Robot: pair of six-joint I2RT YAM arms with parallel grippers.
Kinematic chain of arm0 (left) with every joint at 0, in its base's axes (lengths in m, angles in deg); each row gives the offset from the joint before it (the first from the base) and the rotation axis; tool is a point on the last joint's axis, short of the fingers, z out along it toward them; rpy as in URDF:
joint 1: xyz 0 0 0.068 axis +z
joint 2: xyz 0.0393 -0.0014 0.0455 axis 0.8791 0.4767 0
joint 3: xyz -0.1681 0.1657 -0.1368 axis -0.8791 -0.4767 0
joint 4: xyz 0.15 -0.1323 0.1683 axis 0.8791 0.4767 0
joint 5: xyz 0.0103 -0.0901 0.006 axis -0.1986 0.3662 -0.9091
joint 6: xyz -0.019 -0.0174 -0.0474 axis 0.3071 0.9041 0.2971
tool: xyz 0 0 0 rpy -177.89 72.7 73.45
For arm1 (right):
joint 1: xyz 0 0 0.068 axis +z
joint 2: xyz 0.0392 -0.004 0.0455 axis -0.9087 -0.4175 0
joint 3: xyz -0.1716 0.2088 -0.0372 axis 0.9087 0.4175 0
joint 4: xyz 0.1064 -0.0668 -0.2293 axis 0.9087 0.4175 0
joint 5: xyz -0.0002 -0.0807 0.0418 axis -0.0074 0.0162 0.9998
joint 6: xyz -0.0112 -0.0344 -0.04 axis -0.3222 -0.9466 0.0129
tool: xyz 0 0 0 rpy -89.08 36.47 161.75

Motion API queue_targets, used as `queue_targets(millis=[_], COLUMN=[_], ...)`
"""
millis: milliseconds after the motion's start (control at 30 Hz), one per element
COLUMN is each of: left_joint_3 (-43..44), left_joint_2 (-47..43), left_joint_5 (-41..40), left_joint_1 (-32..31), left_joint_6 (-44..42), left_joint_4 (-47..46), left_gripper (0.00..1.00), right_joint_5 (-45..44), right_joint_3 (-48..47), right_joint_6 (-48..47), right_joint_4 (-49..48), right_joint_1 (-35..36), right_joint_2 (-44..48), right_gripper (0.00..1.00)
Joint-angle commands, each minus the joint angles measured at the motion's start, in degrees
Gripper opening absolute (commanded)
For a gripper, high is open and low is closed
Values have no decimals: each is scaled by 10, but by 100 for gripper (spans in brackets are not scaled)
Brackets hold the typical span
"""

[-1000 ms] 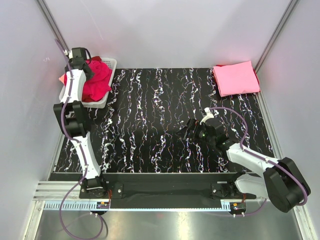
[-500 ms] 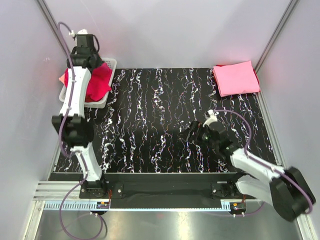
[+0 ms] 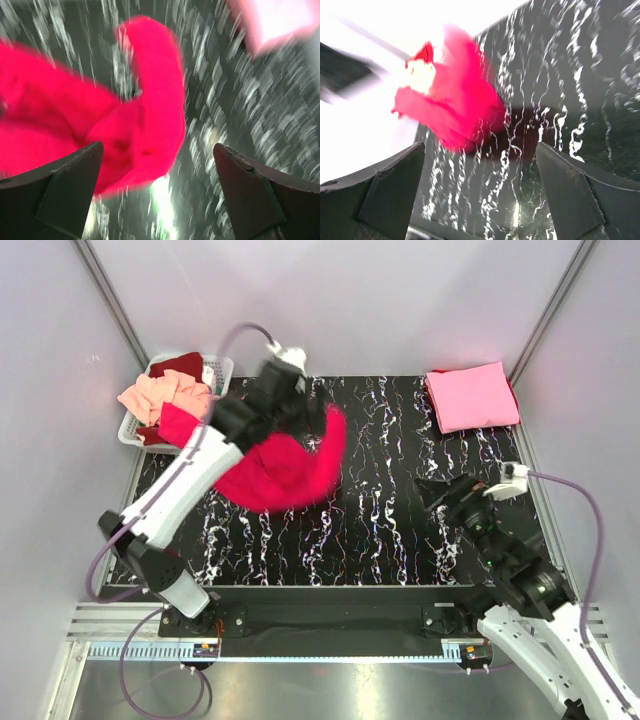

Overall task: Fold and stack the t-shirts
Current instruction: Move the tshirt to the center of the board

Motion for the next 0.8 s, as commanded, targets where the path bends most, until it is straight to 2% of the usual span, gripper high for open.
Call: queue_targets(millis=[0,100,233,300,500,633,700,767], left_joint_3=[-98,-175,-274,-336,-479,-547,-536,-542], left_joint_2=[-29,-96,-165,-198,-270,-307,-311,-316], left_joint_5=[-14,-20,-56,-95,-120,-176,-191,-200], left_joint_1=[-19,-19,-19,-11,39,57,58,59], left_joint_6=[46,63,62,45,38,33,40,30], left_joint_4=[27,10,2,-2,-47,-93,-82,-94], left_gripper=[99,99,99,99,99,99,99,99], right_joint_5=[-77,-44,72,112,210,198,192,184], right_joint_3=[-62,-68,-60,-69,-134,-269,-319,-389], right_joint_6=[16,10,-3,-20,-74,-122,-145,-161], right_joint_4=[158,172,126,111,45,78,95,117], right_joint_1=[3,3,3,3,7,47,59,75], right_joint_2=[-11,-36,-125,-211,-415,-567,-654,-729], right_gripper=[100,100,100,100,95,88,85,73])
